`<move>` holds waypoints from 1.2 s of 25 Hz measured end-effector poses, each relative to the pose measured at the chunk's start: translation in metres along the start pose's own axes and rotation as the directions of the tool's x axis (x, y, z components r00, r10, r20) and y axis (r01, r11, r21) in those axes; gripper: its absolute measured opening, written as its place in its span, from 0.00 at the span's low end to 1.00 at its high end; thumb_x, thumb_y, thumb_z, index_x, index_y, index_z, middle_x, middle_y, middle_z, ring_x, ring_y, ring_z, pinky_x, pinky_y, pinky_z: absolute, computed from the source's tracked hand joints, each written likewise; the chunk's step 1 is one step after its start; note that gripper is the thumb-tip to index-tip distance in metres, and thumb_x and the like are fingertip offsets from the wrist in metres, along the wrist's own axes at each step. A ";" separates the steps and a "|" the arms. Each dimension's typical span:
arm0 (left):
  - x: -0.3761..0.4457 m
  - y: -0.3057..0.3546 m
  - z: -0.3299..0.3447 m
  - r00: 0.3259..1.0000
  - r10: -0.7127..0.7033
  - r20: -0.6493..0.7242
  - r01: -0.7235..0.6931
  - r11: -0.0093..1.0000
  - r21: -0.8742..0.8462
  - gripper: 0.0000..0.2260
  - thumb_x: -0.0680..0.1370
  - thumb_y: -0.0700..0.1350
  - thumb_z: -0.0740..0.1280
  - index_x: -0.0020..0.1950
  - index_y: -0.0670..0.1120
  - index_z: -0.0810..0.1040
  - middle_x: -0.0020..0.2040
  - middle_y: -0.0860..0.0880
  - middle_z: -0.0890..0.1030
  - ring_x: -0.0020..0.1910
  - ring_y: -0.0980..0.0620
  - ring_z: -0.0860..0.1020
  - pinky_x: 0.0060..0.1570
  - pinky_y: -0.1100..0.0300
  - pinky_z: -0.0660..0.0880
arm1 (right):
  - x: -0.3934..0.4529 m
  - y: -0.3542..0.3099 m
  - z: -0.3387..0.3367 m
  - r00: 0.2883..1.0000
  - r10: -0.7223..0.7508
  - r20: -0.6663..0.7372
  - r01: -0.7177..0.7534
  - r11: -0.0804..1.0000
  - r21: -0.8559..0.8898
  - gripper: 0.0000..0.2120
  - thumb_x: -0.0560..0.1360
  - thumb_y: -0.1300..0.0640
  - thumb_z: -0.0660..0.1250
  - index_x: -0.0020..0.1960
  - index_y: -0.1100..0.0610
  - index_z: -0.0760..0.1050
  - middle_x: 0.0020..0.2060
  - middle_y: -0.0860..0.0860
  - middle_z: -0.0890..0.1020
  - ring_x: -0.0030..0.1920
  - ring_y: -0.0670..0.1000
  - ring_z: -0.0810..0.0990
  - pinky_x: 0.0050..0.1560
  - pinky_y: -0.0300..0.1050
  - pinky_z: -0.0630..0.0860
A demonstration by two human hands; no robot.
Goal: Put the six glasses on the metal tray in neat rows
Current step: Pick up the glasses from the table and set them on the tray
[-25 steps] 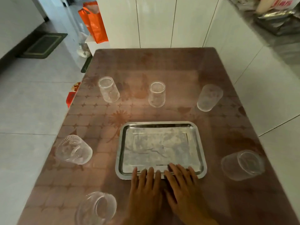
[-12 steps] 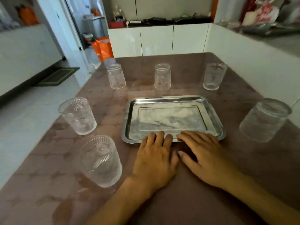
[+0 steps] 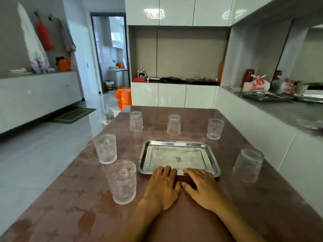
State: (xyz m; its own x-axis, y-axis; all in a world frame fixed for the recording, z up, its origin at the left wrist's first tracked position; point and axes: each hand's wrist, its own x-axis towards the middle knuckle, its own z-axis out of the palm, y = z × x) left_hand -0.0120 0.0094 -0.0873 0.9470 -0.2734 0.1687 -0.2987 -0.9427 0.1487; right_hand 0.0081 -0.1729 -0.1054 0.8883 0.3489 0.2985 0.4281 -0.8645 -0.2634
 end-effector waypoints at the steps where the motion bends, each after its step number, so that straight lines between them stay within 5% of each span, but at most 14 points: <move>1: -0.005 0.004 -0.005 1.000 -0.008 -0.015 0.008 1.000 0.025 0.26 0.81 0.55 0.52 0.77 0.47 0.59 0.75 0.45 0.65 0.73 0.44 0.63 0.76 0.49 0.56 | 0.000 0.002 0.001 1.000 0.004 0.005 -0.004 1.000 -0.010 0.28 0.77 0.36 0.56 0.74 0.46 0.66 0.72 0.45 0.72 0.72 0.48 0.66 0.72 0.45 0.55; 3: -0.022 0.013 -0.017 0.989 0.045 -0.140 -0.038 0.998 0.053 0.28 0.80 0.52 0.54 0.79 0.46 0.56 0.78 0.43 0.62 0.77 0.42 0.61 0.78 0.45 0.52 | -0.001 0.003 0.003 1.000 0.012 -0.022 -0.012 1.000 -0.021 0.34 0.75 0.31 0.53 0.77 0.45 0.61 0.75 0.44 0.66 0.76 0.49 0.58 0.76 0.48 0.42; 5: -0.046 0.014 -0.033 0.911 0.079 -0.405 -0.105 0.994 -0.040 0.28 0.77 0.51 0.60 0.76 0.47 0.64 0.75 0.43 0.68 0.74 0.42 0.67 0.77 0.42 0.56 | -0.003 0.006 0.003 0.994 0.007 -0.110 -0.006 1.000 0.013 0.38 0.73 0.27 0.50 0.77 0.45 0.60 0.75 0.41 0.61 0.77 0.46 0.51 0.74 0.45 0.36; 8: -0.073 -0.028 -0.056 0.753 -0.054 -0.655 -0.007 0.996 -0.091 0.31 0.74 0.56 0.65 0.76 0.51 0.64 0.75 0.44 0.66 0.75 0.44 0.64 0.76 0.43 0.55 | -0.003 0.007 0.006 0.984 0.009 -0.175 0.009 0.995 0.101 0.37 0.73 0.27 0.52 0.74 0.47 0.65 0.72 0.41 0.64 0.76 0.47 0.55 0.74 0.47 0.47; 11: -0.086 -0.080 -0.075 0.826 -0.389 -0.407 0.299 0.916 -0.268 0.44 0.66 0.67 0.70 0.78 0.56 0.57 0.75 0.47 0.68 0.72 0.45 0.68 0.72 0.44 0.65 | -0.006 -0.003 -0.001 0.962 0.012 -0.271 0.034 0.985 0.166 0.24 0.75 0.38 0.65 0.65 0.52 0.76 0.65 0.50 0.77 0.70 0.55 0.70 0.68 0.51 0.64; 13: -0.087 -0.093 -0.076 0.880 -0.450 -0.152 0.318 0.795 -0.516 0.50 0.60 0.69 0.75 0.76 0.59 0.58 0.63 0.55 0.78 0.58 0.55 0.78 0.59 0.56 0.73 | -0.010 -0.016 -0.011 0.941 0.033 -0.336 0.040 0.977 0.208 0.16 0.74 0.48 0.71 0.58 0.54 0.80 0.57 0.51 0.82 0.62 0.56 0.76 0.63 0.54 0.73; 15: -0.083 -0.101 -0.072 0.884 -0.437 -0.167 0.272 0.770 -0.577 0.49 0.55 0.70 0.76 0.72 0.57 0.65 0.50 0.62 0.80 0.48 0.63 0.79 0.51 0.62 0.75 | -0.016 -0.040 -0.022 0.925 0.137 -0.355 -0.009 0.940 0.341 0.09 0.73 0.55 0.74 0.52 0.50 0.81 0.48 0.46 0.84 0.54 0.51 0.80 0.55 0.52 0.77; 16: -0.079 -0.104 -0.071 0.877 -0.426 -0.222 0.238 0.787 -0.569 0.47 0.54 0.70 0.76 0.70 0.57 0.68 0.49 0.63 0.80 0.48 0.64 0.79 0.51 0.62 0.76 | -0.018 -0.055 -0.031 0.934 0.220 -0.280 -0.064 0.877 0.477 0.08 0.73 0.55 0.74 0.50 0.45 0.80 0.43 0.44 0.85 0.49 0.49 0.81 0.49 0.47 0.78; 18: -0.069 -0.097 -0.076 0.881 -0.354 -0.314 0.127 0.816 -0.565 0.42 0.55 0.68 0.78 0.66 0.60 0.69 0.51 0.64 0.81 0.52 0.64 0.80 0.54 0.62 0.78 | -0.013 -0.086 -0.043 0.943 0.298 0.148 -0.294 0.539 0.790 0.08 0.73 0.44 0.71 0.52 0.42 0.77 0.40 0.50 0.87 0.40 0.52 0.84 0.35 0.43 0.77; 20: -0.057 -0.081 -0.081 0.899 -0.221 -0.378 -0.059 0.795 -0.604 0.41 0.56 0.63 0.80 0.66 0.61 0.69 0.57 0.64 0.80 0.57 0.63 0.79 0.54 0.65 0.77 | -0.001 -0.110 -0.054 0.822 0.073 0.565 -0.569 0.130 0.812 0.24 0.71 0.33 0.67 0.61 0.44 0.73 0.45 0.58 0.87 0.37 0.58 0.84 0.30 0.45 0.76; 22: -0.046 -0.065 -0.087 0.892 -0.045 -0.450 -0.209 0.840 -0.500 0.40 0.59 0.60 0.80 0.67 0.62 0.68 0.60 0.64 0.77 0.59 0.59 0.77 0.54 0.59 0.77 | 0.011 -0.120 -0.061 0.756 -0.075 0.650 -0.654 -0.097 0.750 0.34 0.70 0.31 0.65 0.66 0.53 0.73 0.49 0.63 0.85 0.36 0.61 0.82 0.32 0.47 0.76; 26: -0.029 -0.072 -0.090 0.868 0.131 -0.480 -0.360 0.830 -0.426 0.39 0.63 0.59 0.79 0.70 0.63 0.65 0.64 0.66 0.72 0.64 0.54 0.74 0.59 0.48 0.76 | 0.031 -0.117 -0.058 0.753 -0.086 0.653 -0.649 -0.265 0.713 0.40 0.68 0.28 0.63 0.65 0.59 0.76 0.53 0.68 0.83 0.38 0.63 0.82 0.35 0.49 0.77; 30: -0.015 -0.076 -0.092 0.854 0.247 -0.458 -0.450 0.793 -0.411 0.38 0.67 0.54 0.79 0.71 0.63 0.63 0.68 0.68 0.69 0.69 0.58 0.71 0.64 0.56 0.73 | 0.048 -0.113 -0.047 0.765 -0.065 0.640 -0.640 -0.185 0.746 0.38 0.64 0.27 0.66 0.56 0.58 0.84 0.50 0.64 0.85 0.40 0.61 0.83 0.37 0.49 0.78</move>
State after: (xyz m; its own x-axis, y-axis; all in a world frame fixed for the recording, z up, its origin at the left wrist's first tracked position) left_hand -0.0143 0.1027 -0.0119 0.6806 -0.3783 0.6274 -0.7115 -0.5456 0.4429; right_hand -0.0052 -0.0750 -0.0179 0.7582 0.5551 -0.3419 -0.5237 0.2063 -0.8265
